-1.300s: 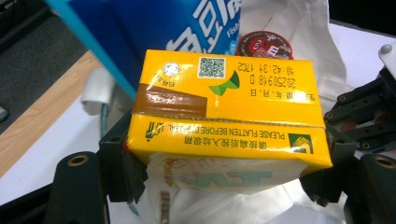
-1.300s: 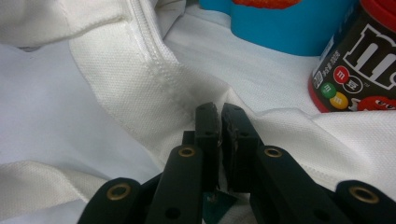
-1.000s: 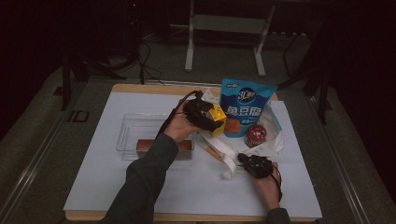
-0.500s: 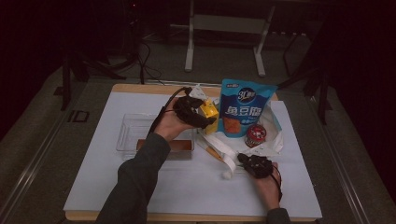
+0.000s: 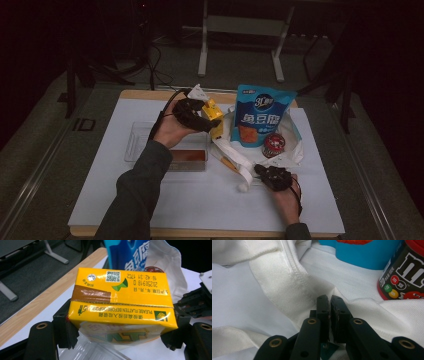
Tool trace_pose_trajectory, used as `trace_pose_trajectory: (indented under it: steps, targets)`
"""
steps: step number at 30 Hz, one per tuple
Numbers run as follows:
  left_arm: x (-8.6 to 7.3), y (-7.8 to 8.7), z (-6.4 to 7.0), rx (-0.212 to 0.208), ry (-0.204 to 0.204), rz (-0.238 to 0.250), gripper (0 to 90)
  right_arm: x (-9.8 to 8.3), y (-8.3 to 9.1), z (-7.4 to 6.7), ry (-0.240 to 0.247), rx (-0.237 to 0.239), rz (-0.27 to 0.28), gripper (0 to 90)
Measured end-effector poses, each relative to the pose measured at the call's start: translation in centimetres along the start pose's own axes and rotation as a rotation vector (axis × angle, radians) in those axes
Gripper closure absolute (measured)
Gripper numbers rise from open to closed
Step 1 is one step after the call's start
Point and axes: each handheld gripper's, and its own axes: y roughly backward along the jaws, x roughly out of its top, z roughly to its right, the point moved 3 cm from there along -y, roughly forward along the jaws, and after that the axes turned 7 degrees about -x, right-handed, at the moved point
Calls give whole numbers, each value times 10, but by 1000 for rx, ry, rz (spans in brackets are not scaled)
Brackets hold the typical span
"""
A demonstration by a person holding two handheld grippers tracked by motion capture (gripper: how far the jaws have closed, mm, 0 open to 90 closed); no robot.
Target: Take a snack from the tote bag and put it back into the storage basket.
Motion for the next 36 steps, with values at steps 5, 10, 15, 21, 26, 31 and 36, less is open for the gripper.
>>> trace_pose_trajectory:
  steps: [5, 10, 15, 21, 26, 31, 36]
  targets:
    - [-5, 5, -5, 17, 13, -4, 284, 0, 0, 0, -1, 1, -1, 853]
    - [-11, 9, -10, 29, 24, -14, 284, 0, 0, 0, -2, 2, -1, 853]
    - [-17, 12, -16, 43, 38, -20, 284, 0, 0, 0, -3, 2, -2, 853]
    - [-25, 15, -21, 67, 58, -27, 284, 0, 0, 0, -4, 2, -2, 853]
    - [-32, 18, -27, 81, 75, -40, 284, 0, 0, 0, -1, 1, -2, 853]
    - [-39, 20, -32, 93, 92, -45, 284, 0, 0, 0, -1, 2, -2, 853]
    - [-44, 23, -35, 116, 99, -51, 284, 0, 0, 0, 0, 1, -2, 853]
